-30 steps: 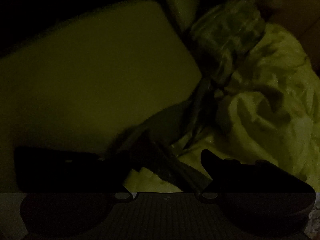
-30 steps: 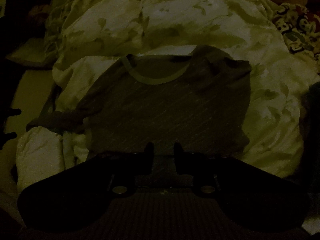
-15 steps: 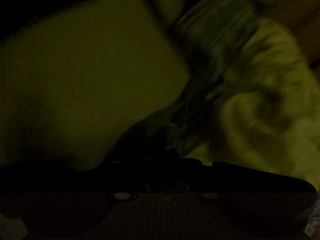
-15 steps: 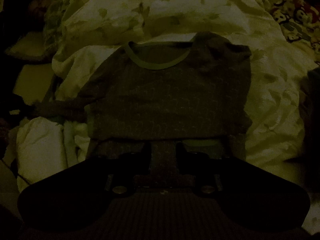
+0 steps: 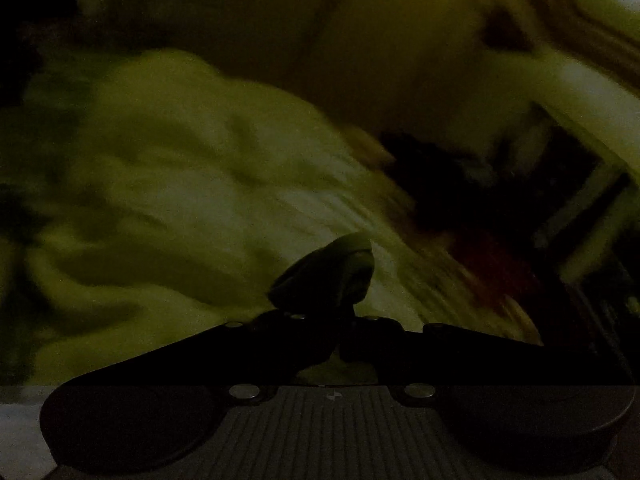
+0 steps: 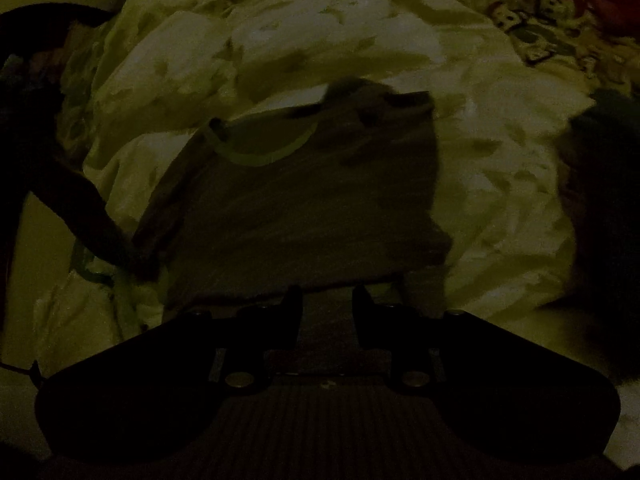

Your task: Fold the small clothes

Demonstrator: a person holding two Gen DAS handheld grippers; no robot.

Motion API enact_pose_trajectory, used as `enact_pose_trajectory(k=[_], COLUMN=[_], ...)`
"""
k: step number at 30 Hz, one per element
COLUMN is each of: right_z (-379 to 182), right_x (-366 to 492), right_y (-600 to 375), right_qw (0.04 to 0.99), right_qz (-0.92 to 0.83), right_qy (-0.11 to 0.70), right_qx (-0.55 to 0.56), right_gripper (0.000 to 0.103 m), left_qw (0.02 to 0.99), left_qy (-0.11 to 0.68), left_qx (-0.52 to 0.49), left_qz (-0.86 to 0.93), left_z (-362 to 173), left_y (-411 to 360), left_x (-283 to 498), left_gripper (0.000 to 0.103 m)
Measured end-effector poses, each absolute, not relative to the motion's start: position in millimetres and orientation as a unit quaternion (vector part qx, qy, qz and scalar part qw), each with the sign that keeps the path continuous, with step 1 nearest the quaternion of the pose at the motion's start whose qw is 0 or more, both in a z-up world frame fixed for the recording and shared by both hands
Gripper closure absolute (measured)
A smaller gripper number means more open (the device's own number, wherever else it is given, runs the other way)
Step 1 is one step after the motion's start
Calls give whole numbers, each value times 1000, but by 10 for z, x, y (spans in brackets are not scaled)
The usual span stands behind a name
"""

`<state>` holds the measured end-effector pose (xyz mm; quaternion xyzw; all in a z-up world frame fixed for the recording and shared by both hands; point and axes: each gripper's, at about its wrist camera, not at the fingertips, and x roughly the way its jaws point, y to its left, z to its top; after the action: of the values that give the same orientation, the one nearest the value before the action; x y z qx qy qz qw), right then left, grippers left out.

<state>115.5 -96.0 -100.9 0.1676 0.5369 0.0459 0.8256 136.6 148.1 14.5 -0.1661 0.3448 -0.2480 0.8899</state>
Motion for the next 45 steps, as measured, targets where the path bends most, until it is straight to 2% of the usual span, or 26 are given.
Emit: enact_pose_trajectory(k=[4,5,6,7,11,16,25,31,33,34,35,39,45], right_z=[-1008,-1019,-1032,-1046,-1106,-1150,-1298,-1502,-1557,-1555,-1525,-1263,-935], right_x=[1089,1075,1068,1062,1020,1019,1326,1549,1572,1566,1544,1415,1139], right_y=[-1165,-1218,-1258,-1297,-1404,-1379,-975,-738,-692,-678,-685,-879,-1270], right_qw=[825,823,822,821,816,817,843,828,822,820,823,839,848], right_qz=[24,18,12,7,-4,14,86,130,134,138,137,121,91], right_qy=[533,533,534,534,537,539,528,546,554,555,551,529,511], right_qx=[190,195,199,203,212,203,52,-5,-11,-14,-15,32,110], right_gripper=[72,72,72,72,72,72,73,74,83,97,100,100,101], left_qw=[845,838,833,821,786,773,804,823,823,821,817,802,808], left_qy=[400,413,423,443,498,522,543,543,543,543,543,545,557], left_qx=[-122,-98,-76,-51,22,43,-1,-82,-128,-152,-177,-238,-155], left_qz=[-332,-342,-348,-356,-365,-359,-240,-145,-111,-94,-78,-47,-112], left_z=[-164,-267,-365,-500,-944,-1063,-1138,-1141,-1161,-1173,-1191,-1269,-1307], left_y=[926,792,691,596,463,691,1332,1734,1870,1941,2015,2138,1783], left_x=[1298,1239,1170,1128,1046,881,1145,1470,1589,1646,1710,1954,2226], left_gripper=[32,24,8,0,0,0,0,0,0,0,0,0,0])
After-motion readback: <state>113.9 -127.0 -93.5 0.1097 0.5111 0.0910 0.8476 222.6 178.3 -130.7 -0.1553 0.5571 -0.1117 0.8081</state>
